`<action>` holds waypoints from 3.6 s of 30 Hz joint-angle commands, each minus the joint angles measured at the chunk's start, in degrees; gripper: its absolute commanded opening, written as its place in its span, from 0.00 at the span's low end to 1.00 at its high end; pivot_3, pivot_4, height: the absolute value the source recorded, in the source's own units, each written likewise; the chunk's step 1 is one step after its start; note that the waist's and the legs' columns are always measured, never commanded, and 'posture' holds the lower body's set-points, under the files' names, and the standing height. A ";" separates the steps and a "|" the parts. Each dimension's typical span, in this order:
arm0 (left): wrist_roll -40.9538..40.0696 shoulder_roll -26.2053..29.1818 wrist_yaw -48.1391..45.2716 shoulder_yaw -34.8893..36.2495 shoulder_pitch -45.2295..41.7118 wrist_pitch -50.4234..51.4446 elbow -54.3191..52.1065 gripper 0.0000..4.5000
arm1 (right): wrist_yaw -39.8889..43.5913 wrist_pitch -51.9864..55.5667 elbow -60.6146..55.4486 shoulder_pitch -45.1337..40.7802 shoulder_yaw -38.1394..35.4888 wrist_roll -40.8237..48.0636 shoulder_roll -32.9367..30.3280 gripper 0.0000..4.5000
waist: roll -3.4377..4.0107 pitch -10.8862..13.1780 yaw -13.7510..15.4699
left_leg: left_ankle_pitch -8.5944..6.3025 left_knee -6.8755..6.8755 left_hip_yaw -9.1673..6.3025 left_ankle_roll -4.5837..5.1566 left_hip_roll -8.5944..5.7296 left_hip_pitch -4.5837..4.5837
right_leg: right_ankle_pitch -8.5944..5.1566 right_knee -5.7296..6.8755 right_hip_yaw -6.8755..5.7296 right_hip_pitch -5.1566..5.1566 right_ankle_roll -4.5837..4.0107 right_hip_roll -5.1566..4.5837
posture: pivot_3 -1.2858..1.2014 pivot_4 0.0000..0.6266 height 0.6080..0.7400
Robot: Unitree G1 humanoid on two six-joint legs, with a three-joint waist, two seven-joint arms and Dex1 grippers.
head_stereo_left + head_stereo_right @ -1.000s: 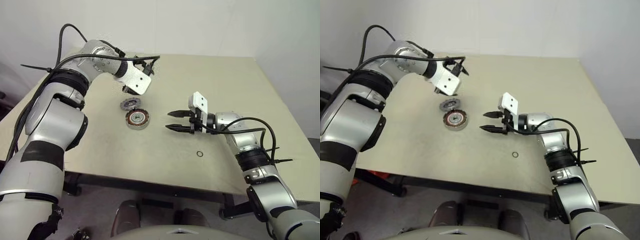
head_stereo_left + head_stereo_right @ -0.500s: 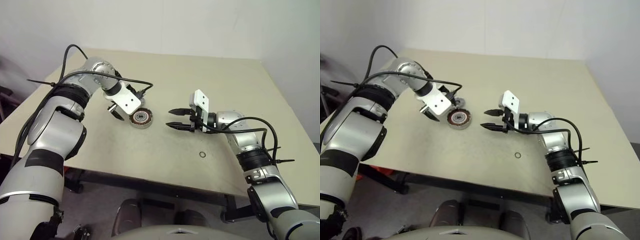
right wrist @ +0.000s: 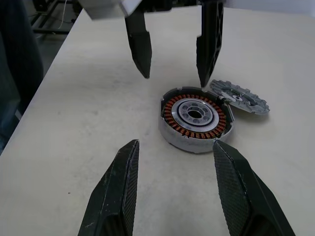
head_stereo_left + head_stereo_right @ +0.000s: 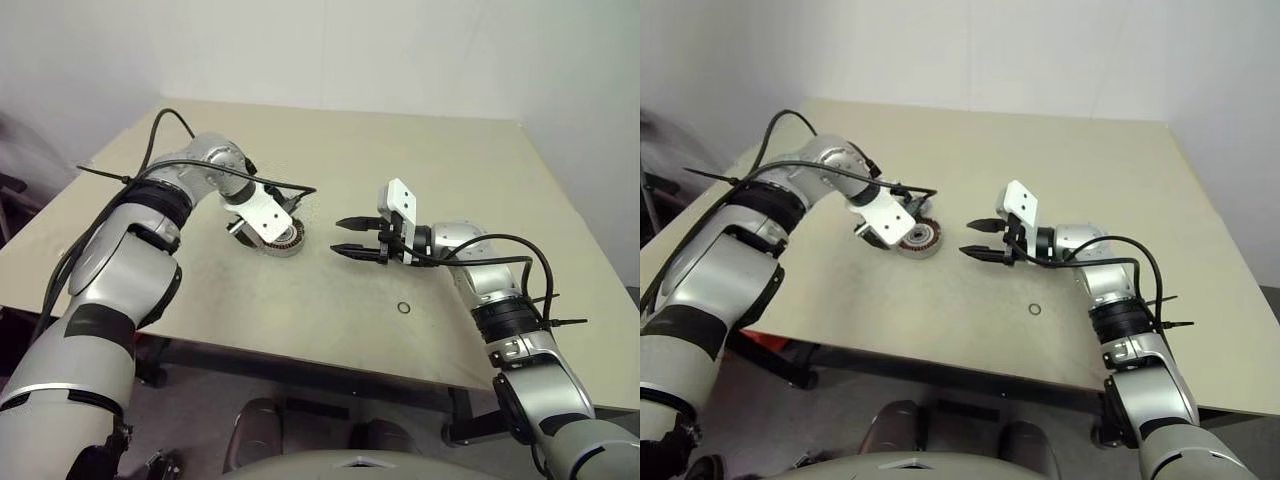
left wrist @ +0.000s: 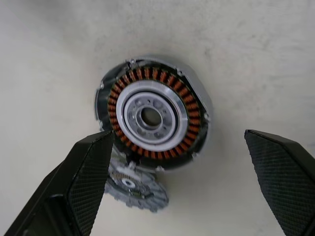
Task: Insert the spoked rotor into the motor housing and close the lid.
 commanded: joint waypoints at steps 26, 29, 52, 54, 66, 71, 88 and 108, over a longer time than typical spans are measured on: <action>3.49 -1.31 3.25 -2.43 3.26 0.40 1.55 1.00 | -2.40 0.74 -3.30 -1.33 -1.61 1.81 1.03 0.58 | -0.01 0.00 -0.01 | -0.01 0.00 0.00 0.01 0.00 0.02 | 0.00 0.00 0.00 0.01 0.00 0.00 | 0.52 0.00 1.00; 4.08 -1.59 4.39 -2.63 2.95 0.88 2.17 1.00 | -2.51 0.75 -3.37 -1.35 -1.62 1.84 1.11 0.58 | -0.01 0.01 -0.02 | -0.01 0.00 -0.01 0.01 0.00 0.02 | 0.00 0.00 0.00 0.02 0.00 0.00 | 0.52 0.00 1.00; 1.94 -2.99 3.86 -1.24 1.87 1.07 1.71 1.00 | -2.84 2.36 -5.39 -1.23 -1.54 2.12 0.93 0.58 | -0.01 0.01 0.00 | -0.01 -0.01 0.00 0.01 0.00 0.02 | 0.00 -0.01 0.01 0.01 0.00 0.00 | 0.52 0.00 1.00; 2.26 -3.04 4.32 -1.38 1.85 1.23 1.85 1.00 | -2.59 2.28 -5.39 -1.09 -1.48 2.17 0.87 0.58 | -0.01 0.01 -0.02 | -0.01 -0.01 -0.01 0.01 0.00 0.02 | 0.00 -0.01 0.01 0.01 0.00 0.00 | 0.52 0.00 1.00; 7.57 -5.25 14.43 -3.50 0.56 5.44 5.52 1.00 | -2.53 2.45 -5.66 -0.66 -1.83 2.25 0.62 0.58 | -0.02 0.01 -0.05 | 0.00 -0.01 -0.01 0.00 0.00 0.02 | 0.00 -0.01 0.01 0.01 0.00 0.00 | 0.52 0.00 1.00; 8.64 -5.03 15.72 -4.05 0.78 5.76 6.66 1.00 | -2.68 2.33 -5.40 -0.66 -2.10 2.35 0.55 0.58 | -0.02 0.01 -0.05 | -0.01 -0.02 -0.01 0.01 0.00 0.02 | 0.00 -0.02 0.01 0.01 0.00 0.00 | 0.52 0.00 1.00; 6.97 -3.40 11.71 -2.99 2.75 4.23 5.42 1.00 | -3.71 1.50 -4.01 -0.90 -3.19 2.03 1.13 0.58 | -0.02 0.01 -0.07 | -0.02 -0.02 0.00 0.03 0.00 0.07 | 0.00 -0.01 0.02 0.03 0.00 0.00 | 0.52 0.00 1.00; 7.07 -1.61 10.96 -3.36 3.66 3.87 4.62 1.00 | -3.58 1.30 -3.46 -1.42 -3.42 2.01 0.90 0.58 | -0.02 0.02 -0.18 | -0.02 -0.09 0.02 0.03 0.00 0.14 | 0.00 -0.02 0.05 0.04 0.00 0.00 | 0.52 0.00 1.00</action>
